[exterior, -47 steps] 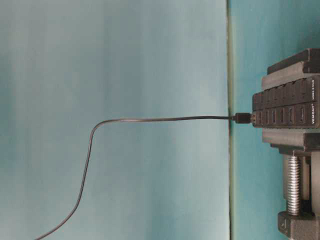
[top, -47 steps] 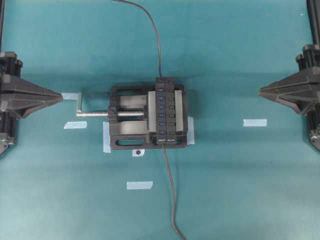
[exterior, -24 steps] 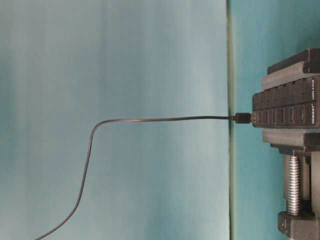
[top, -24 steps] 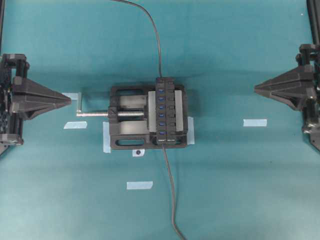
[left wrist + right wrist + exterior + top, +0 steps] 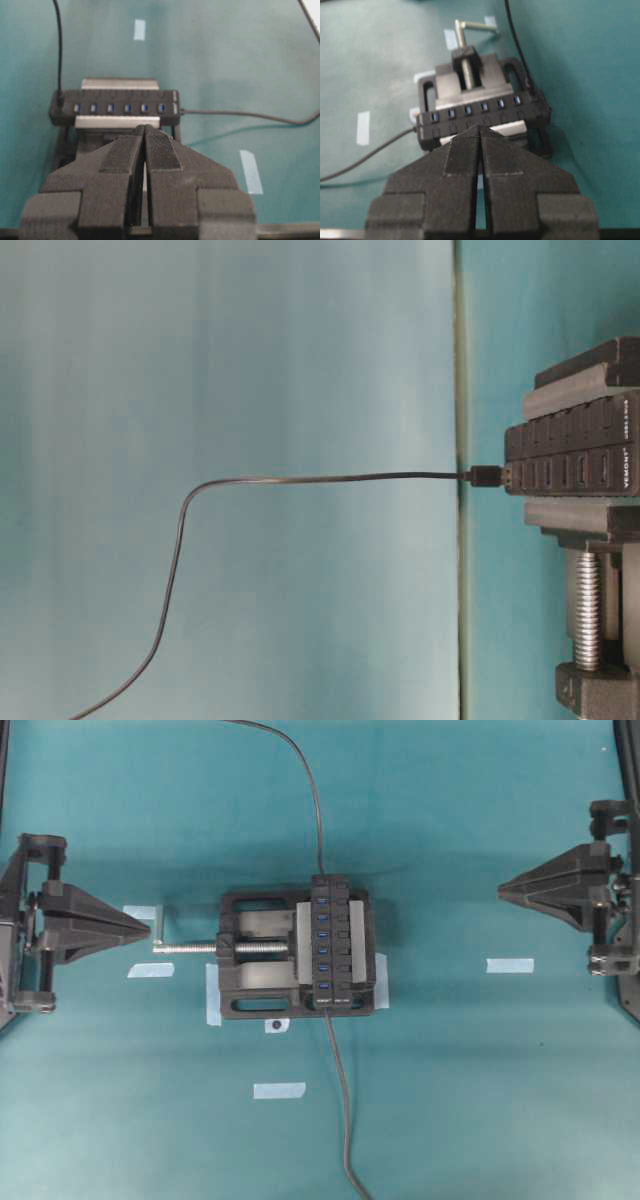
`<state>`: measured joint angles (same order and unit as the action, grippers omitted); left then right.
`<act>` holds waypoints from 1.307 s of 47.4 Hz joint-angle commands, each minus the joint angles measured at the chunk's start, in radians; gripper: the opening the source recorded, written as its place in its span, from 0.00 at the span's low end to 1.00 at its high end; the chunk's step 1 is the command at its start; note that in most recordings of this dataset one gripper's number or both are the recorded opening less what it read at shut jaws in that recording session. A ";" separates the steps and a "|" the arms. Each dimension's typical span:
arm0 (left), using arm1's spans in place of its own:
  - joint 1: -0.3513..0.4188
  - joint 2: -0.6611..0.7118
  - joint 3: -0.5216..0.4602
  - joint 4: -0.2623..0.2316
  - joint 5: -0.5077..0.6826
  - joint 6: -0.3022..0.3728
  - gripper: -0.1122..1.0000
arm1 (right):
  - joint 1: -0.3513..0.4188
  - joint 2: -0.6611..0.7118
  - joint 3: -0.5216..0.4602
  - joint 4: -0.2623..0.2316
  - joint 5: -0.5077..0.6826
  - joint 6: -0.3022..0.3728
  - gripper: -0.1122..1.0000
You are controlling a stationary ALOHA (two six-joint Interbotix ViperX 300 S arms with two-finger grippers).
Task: Insert the USB into the second port from the front of the fixed hub.
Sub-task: 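Move the right gripper over the hub toward the plugged-in USB cable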
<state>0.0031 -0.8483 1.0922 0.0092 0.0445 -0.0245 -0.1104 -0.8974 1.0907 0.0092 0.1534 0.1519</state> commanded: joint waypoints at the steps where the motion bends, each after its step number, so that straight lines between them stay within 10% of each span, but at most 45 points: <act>1: 0.002 0.020 -0.031 0.000 -0.003 0.000 0.10 | -0.003 0.038 -0.044 -0.005 0.009 0.005 0.13; 29: 0.002 0.083 -0.058 0.000 0.040 0.000 0.11 | -0.026 0.249 -0.166 -0.040 0.120 -0.014 0.13; 62: 0.002 0.083 -0.063 0.002 0.101 -0.002 0.10 | -0.057 0.538 -0.368 -0.051 0.199 -0.184 0.13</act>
<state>0.0031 -0.7655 1.0600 0.0092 0.1427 -0.0245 -0.1641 -0.3728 0.7639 -0.0399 0.3559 -0.0138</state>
